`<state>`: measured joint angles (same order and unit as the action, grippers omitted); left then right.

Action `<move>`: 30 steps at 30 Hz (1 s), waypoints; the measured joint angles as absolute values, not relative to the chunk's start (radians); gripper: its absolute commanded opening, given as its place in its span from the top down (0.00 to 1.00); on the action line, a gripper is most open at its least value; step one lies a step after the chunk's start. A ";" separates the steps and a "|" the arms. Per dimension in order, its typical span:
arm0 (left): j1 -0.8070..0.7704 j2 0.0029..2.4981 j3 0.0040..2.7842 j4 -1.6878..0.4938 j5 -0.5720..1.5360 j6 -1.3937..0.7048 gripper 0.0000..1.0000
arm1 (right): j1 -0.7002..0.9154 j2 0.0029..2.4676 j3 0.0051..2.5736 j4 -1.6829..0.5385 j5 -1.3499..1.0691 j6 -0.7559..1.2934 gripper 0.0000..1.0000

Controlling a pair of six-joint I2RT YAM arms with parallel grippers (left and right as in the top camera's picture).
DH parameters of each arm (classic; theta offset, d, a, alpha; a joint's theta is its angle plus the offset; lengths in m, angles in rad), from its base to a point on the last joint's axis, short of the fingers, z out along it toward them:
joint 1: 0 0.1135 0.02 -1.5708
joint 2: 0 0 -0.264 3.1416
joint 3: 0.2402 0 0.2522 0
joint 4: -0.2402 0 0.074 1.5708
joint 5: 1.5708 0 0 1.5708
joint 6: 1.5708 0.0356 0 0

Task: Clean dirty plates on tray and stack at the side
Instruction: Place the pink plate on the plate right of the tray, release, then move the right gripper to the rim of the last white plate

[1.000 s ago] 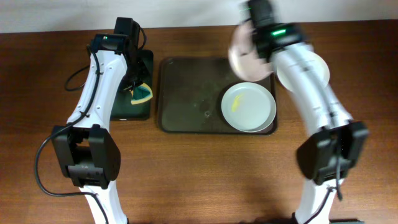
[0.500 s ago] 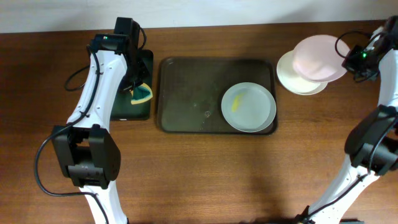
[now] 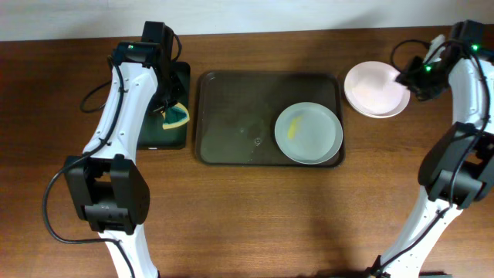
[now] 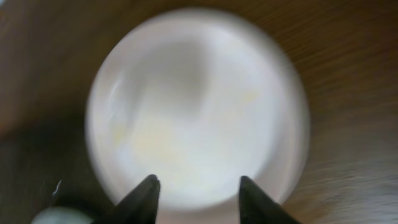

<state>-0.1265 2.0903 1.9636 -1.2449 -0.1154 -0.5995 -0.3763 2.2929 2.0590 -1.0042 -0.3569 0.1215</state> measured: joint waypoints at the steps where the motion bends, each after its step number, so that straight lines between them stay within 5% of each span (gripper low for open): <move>1: -0.126 2.090 1.964 -1.245 -0.115 -0.599 1.00 | -0.361 2.293 2.059 -1.030 -0.387 0.098 0.54; 8: -0.126 2.090 1.964 -1.245 -0.115 -0.599 1.00 | -0.149 2.293 2.059 -1.231 -0.336 -0.032 0.53; 15: -0.126 2.090 1.964 -1.245 -0.115 -0.599 1.00 | -0.035 2.293 2.058 -1.410 -0.209 0.051 0.54; 21: -0.126 2.090 1.964 -1.245 -0.115 -0.599 1.00 | -0.009 2.293 2.052 -1.487 -0.130 0.170 0.76; 26: -0.126 2.090 1.964 -1.245 -0.115 -0.599 1.00 | 0.021 2.284 1.966 -1.473 -0.106 0.218 0.77; 27: -0.126 2.090 1.964 -1.245 -0.115 -0.598 1.00 | 0.036 2.268 1.933 -1.461 -0.102 0.226 0.67; 29: -0.126 2.090 1.964 -1.245 -0.115 -0.598 1.00 | 0.055 2.203 1.880 -1.441 -0.092 0.242 0.02; 30: -0.127 2.090 1.964 -1.245 -0.116 -0.598 1.00 | 0.064 2.153 1.835 -1.392 -0.086 0.237 0.02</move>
<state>-0.1268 2.0903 1.9636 -1.2446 -0.1158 -0.5983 0.0635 2.1532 1.8351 -1.3918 -0.0856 0.2375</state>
